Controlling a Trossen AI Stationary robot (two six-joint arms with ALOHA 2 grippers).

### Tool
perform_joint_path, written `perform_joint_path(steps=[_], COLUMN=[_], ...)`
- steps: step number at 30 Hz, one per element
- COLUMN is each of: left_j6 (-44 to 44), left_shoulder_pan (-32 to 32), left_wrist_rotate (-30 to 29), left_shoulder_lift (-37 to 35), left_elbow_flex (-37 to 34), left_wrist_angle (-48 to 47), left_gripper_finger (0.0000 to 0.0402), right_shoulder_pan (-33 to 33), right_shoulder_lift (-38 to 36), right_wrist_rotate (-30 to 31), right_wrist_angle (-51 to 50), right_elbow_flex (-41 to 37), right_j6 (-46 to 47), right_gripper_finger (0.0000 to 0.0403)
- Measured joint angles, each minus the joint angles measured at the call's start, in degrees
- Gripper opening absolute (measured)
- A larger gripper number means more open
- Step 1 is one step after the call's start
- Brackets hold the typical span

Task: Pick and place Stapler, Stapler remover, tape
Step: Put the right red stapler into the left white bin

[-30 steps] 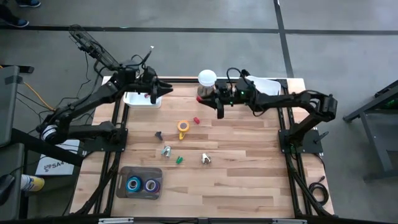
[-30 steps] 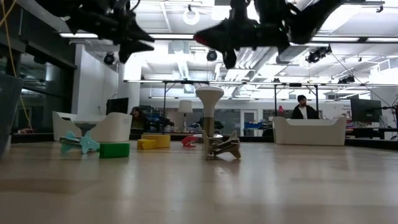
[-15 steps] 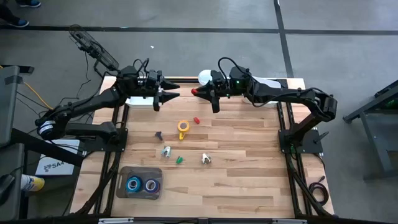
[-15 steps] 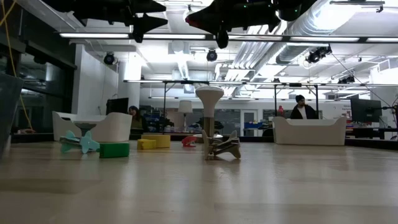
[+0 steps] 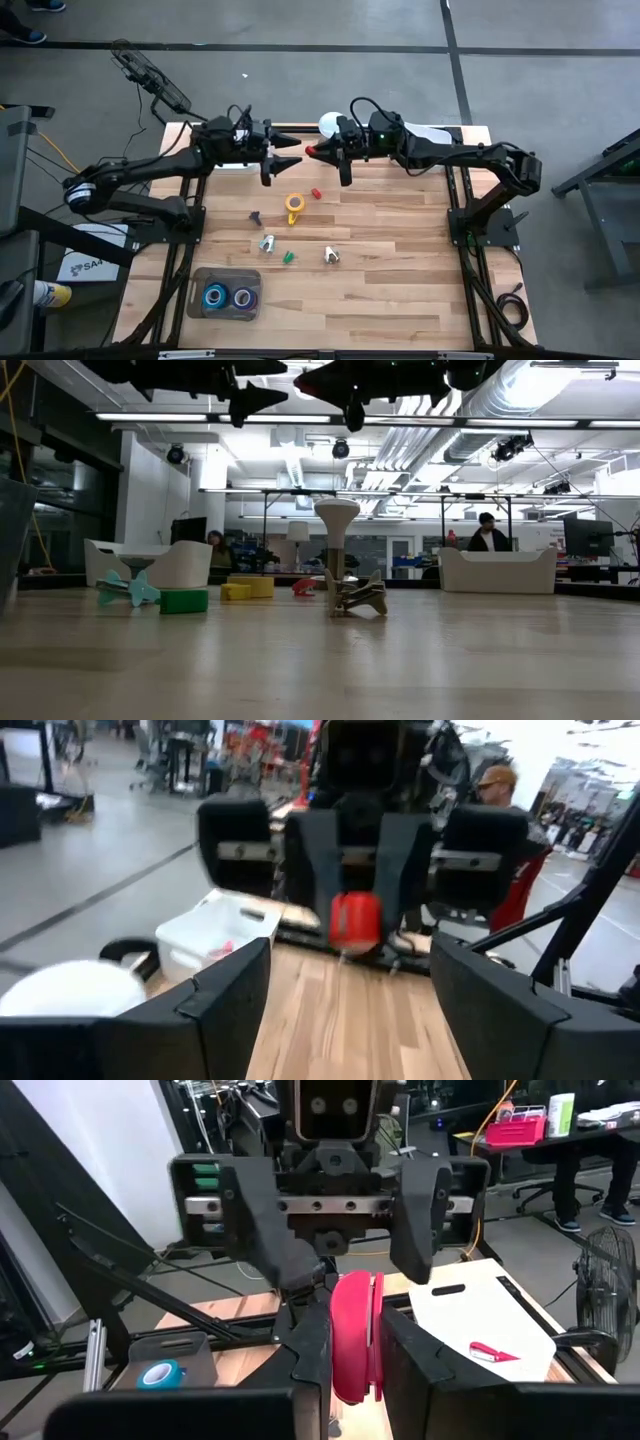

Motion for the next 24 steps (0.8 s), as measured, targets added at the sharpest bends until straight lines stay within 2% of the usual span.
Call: perform_joint_path(steps=[5, 15, 24], left_j6=[0.0, -0.2, -0.2], left_shoulder_pan=[-1.1, -1.1, -1.1], left_wrist_rotate=[-0.1, -0.8, -1.1], left_shoulder_lift=[1.9, 3.3, 3.7], left_elbow_flex=[0.0, 0.0, 0.0], left_wrist_angle=[4.2, 4.7, 5.0], left_gripper_finger=[0.0270, 0.0268, 0.0222], right_shoulder_pan=[0.0, 0.3, 0.3], right_shoulder_lift=[0.0, 0.0, 0.0], right_wrist_rotate=[0.0, 0.0, 0.0], right_wrist_angle=[-0.8, -1.3, -1.3], right_elbow_flex=[0.0, 0.0, 0.0], right_j6=[0.0, -0.4, -1.1], right_gripper_finger=[0.0047, 0.0047, 0.0047])
